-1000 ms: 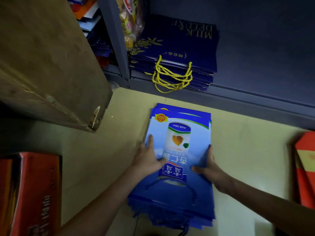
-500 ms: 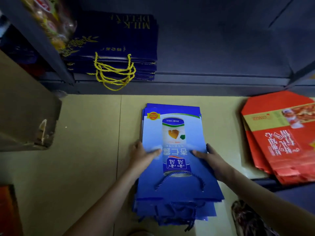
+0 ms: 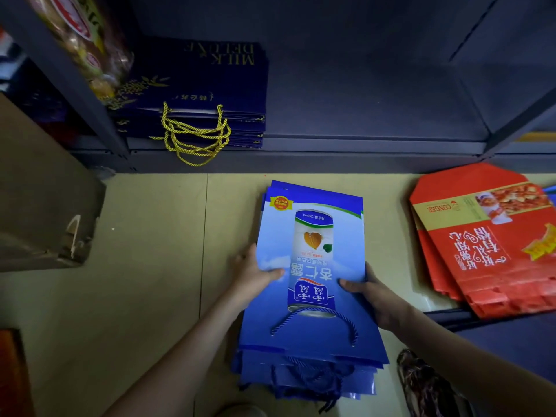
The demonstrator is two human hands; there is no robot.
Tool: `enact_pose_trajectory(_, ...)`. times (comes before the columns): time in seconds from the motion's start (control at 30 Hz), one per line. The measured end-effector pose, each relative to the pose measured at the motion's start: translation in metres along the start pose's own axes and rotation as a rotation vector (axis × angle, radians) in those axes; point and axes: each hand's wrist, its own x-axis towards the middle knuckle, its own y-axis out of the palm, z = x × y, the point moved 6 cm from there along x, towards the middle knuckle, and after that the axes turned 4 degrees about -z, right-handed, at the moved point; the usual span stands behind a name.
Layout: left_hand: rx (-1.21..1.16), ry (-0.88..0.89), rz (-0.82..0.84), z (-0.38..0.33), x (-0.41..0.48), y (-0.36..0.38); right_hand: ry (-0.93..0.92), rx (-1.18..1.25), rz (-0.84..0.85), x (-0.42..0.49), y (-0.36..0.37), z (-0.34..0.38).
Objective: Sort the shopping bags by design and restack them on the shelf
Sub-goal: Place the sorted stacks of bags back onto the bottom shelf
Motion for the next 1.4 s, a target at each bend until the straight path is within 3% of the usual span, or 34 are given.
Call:
enact_pose_trajectory(0.13,0.056,0.081,-0.04,-0.014,-0.011,-0.003,-0.051,0.007,-0.022,-0.009,-0.001,0.0)
enact_pose_trajectory(0.37,0.083,0.445,-0.018,-0.083,-0.017,-0.006,-0.343,-0.023,-0.001,-0.021,0.008,0.066)
enact_pose_trajectory(0.5,0.093,0.508,-0.09,-0.135,0.003,-0.022,-0.462,-0.097,0.037,-0.014,0.02,0.131)
enact_pose_trajectory(0.67,0.042,0.519,-0.156,-0.195,0.046,-0.041,-0.474,-0.216,0.027,0.028,0.032,0.208)
enact_pose_trajectory(0.77,-0.005,0.398,-0.147,-0.217,0.082,-0.046,-0.463,-0.454,-0.057,0.05,0.042,0.238)
enact_pose_trajectory(0.83,-0.046,0.323,-0.127,-0.22,0.099,-0.043,-0.5,-0.883,-0.232,0.053,0.044,0.248)
enact_pose_trajectory(0.9,-0.065,0.302,-0.126,-0.22,0.111,-0.039,-0.707,-1.233,-0.307,0.027,0.064,0.243)
enact_pose_trajectory(1.0,-0.085,0.3,-0.139,-0.223,0.123,-0.034,-1.111,-1.533,-0.21,-0.022,0.099,0.186)
enact_pose_trajectory(1.1,-0.115,0.269,-0.118,-0.227,0.137,-0.03,-1.442,-1.895,-0.352,-0.024,0.097,0.12)
enact_pose_trajectory(1.27,-0.182,0.245,-0.075,-0.229,0.156,-0.027,-1.578,-1.91,-0.67,0.011,0.093,0.116)
enact_pose_trajectory(1.4,-0.047,0.296,-0.135,-0.242,0.155,-0.035,-1.706,-1.823,-0.718,0.012,0.102,0.133)
